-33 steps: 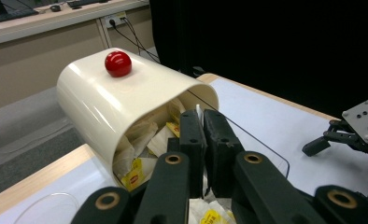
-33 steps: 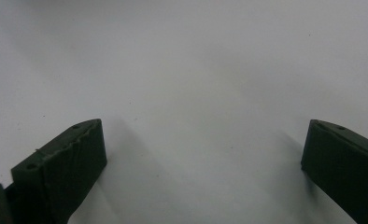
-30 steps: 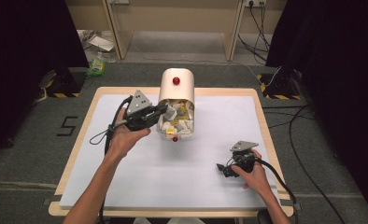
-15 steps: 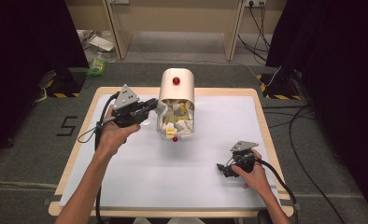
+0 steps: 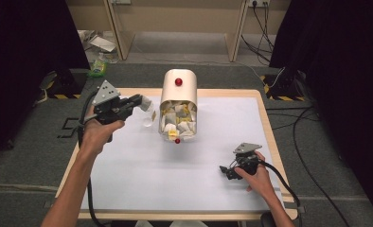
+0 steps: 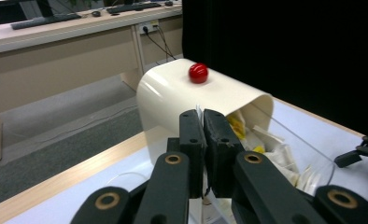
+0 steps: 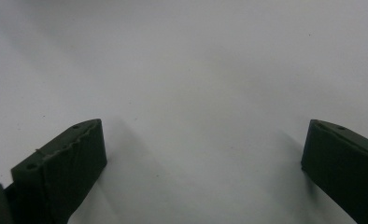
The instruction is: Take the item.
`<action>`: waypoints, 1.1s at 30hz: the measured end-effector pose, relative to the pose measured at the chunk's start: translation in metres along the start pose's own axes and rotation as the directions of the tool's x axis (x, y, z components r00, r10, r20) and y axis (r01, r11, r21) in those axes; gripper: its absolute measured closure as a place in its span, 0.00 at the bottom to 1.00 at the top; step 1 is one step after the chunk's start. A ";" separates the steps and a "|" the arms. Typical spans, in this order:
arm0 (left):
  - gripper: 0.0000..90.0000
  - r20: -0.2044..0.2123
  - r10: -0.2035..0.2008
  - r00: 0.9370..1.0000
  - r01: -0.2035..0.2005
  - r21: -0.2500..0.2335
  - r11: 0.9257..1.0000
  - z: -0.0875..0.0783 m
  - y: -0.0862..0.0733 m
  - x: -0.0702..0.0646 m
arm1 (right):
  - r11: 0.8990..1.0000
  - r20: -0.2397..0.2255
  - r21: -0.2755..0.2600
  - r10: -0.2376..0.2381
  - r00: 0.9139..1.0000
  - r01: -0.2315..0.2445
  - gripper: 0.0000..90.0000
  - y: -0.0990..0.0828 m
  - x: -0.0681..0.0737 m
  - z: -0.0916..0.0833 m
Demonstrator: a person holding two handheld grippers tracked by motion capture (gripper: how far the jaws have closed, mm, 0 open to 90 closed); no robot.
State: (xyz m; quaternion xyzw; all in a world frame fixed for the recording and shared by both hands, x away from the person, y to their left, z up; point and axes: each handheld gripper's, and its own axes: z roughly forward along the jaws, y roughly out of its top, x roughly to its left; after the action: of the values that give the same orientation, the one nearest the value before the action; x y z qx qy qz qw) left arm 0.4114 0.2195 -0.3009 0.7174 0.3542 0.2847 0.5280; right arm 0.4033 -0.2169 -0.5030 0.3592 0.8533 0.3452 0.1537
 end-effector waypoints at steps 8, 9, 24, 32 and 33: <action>0.95 -0.026 -0.022 0.999 0.022 0.019 1.000 0.003 -0.007 0.013 | 1.000 0.000 0.000 0.000 1.000 0.000 0.01 0.000 0.000 0.000; 0.95 -0.030 -0.026 0.999 0.026 0.021 0.999 0.004 -0.008 0.014 | 1.000 0.000 0.000 0.000 1.000 0.000 0.01 0.000 0.000 0.000; 0.95 -0.081 -0.108 0.991 0.111 0.029 0.993 0.028 -0.025 0.047 | 1.000 0.000 0.000 0.000 1.000 0.000 0.01 0.000 0.000 0.000; 0.95 -0.100 -0.117 0.988 0.119 0.017 0.993 0.042 -0.030 0.056 | 1.000 0.000 0.000 0.000 1.000 0.000 0.01 0.000 0.000 0.000; 0.95 -0.103 -0.119 0.988 0.121 0.018 0.992 0.044 -0.030 0.057 | 1.000 0.000 0.000 0.000 1.000 0.000 0.01 0.000 0.000 0.000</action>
State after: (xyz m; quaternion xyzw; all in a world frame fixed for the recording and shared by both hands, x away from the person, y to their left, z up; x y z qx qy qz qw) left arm 0.4726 0.2470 -0.3404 0.6857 0.4265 0.2843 0.5169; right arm 0.4033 -0.2169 -0.5030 0.3592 0.8533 0.3453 0.1535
